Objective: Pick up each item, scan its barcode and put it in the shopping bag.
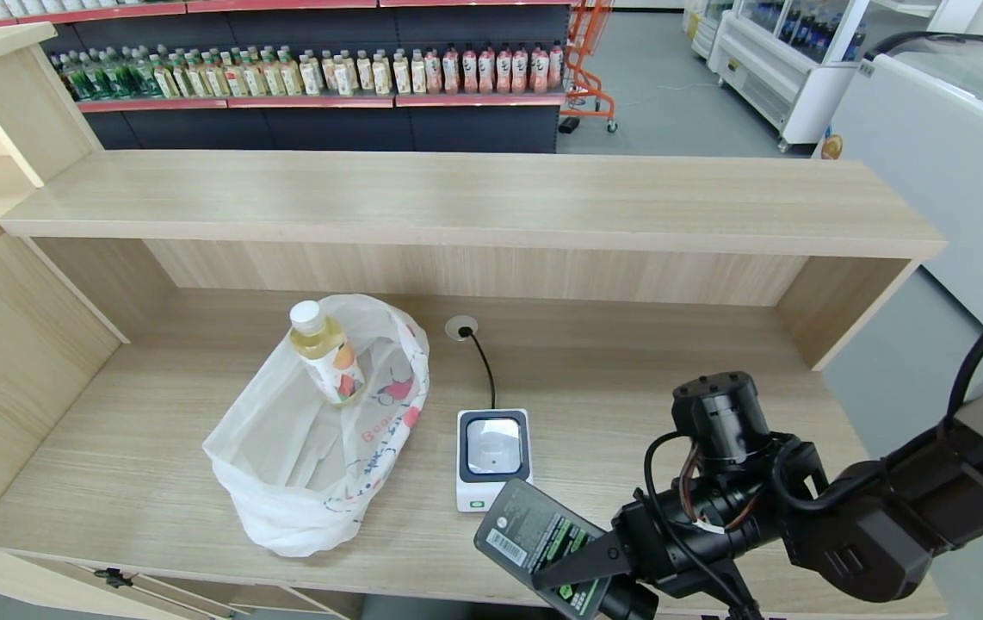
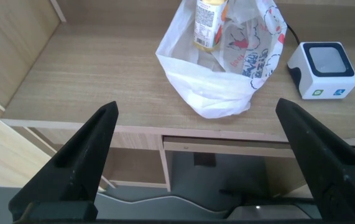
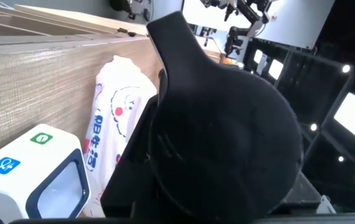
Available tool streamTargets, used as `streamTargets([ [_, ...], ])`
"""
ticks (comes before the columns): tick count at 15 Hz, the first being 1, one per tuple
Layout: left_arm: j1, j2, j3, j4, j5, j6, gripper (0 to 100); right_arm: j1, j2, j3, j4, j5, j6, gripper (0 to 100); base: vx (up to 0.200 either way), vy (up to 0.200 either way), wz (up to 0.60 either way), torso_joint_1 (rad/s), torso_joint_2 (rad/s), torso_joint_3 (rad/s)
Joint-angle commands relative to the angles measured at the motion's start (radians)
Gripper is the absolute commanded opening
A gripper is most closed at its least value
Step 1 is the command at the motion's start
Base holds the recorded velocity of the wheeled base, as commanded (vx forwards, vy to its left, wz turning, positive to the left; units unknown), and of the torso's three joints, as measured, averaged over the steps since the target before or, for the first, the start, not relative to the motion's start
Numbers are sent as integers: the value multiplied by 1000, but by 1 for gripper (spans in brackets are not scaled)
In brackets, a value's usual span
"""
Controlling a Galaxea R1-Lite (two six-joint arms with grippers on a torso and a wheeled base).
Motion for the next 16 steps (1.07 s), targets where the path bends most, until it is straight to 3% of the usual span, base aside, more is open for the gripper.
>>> streamTargets([
  [1, 0, 1, 0, 0, 0, 0, 100, -2, 16, -4, 4, 0, 1, 0, 0, 0, 0, 0, 0, 0],
  [16, 0, 1, 0, 0, 0, 0, 100, -2, 16, 0, 12, 0, 2, 0, 0, 0, 0, 0, 0, 0],
])
